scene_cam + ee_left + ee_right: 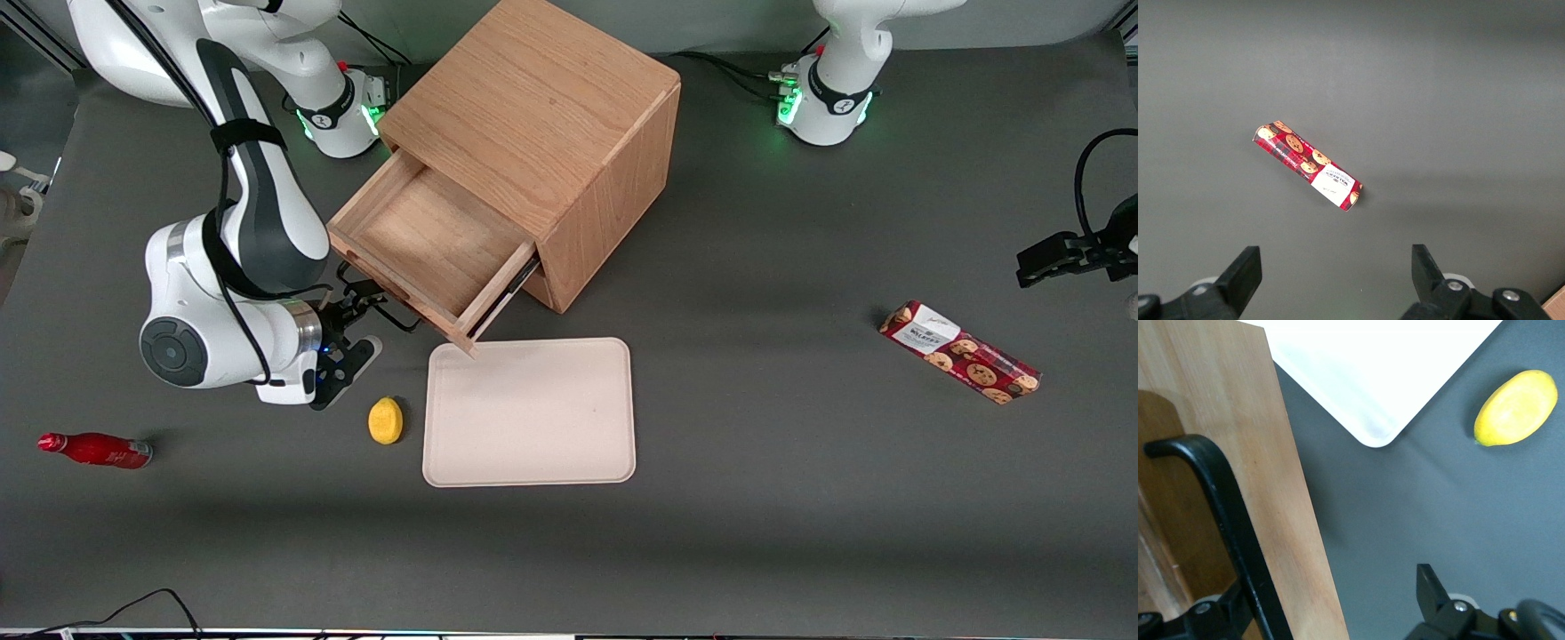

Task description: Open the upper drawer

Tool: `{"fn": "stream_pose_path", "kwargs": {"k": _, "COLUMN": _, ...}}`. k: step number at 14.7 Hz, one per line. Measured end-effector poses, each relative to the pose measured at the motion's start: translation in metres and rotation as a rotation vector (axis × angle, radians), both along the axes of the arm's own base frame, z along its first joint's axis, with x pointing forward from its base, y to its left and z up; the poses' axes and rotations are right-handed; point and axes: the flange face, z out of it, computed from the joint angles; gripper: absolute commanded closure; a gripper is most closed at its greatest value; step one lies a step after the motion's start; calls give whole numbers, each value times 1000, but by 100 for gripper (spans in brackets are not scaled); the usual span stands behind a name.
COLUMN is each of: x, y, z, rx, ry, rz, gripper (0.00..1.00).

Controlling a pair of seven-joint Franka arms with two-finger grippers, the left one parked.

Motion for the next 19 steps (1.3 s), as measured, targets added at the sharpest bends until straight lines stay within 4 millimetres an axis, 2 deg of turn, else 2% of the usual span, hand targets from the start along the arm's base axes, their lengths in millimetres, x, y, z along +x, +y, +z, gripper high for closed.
{"fn": "stream_pose_path", "kwargs": {"k": 13, "x": 28, "y": -37, "z": -3, "rx": -7, "ry": -34, "rz": 6, "gripper": 0}}
{"fn": "stream_pose_path", "kwargs": {"k": 19, "x": 32, "y": -42, "z": -2, "rx": -13, "ry": -41, "rz": 9, "gripper": 0}}
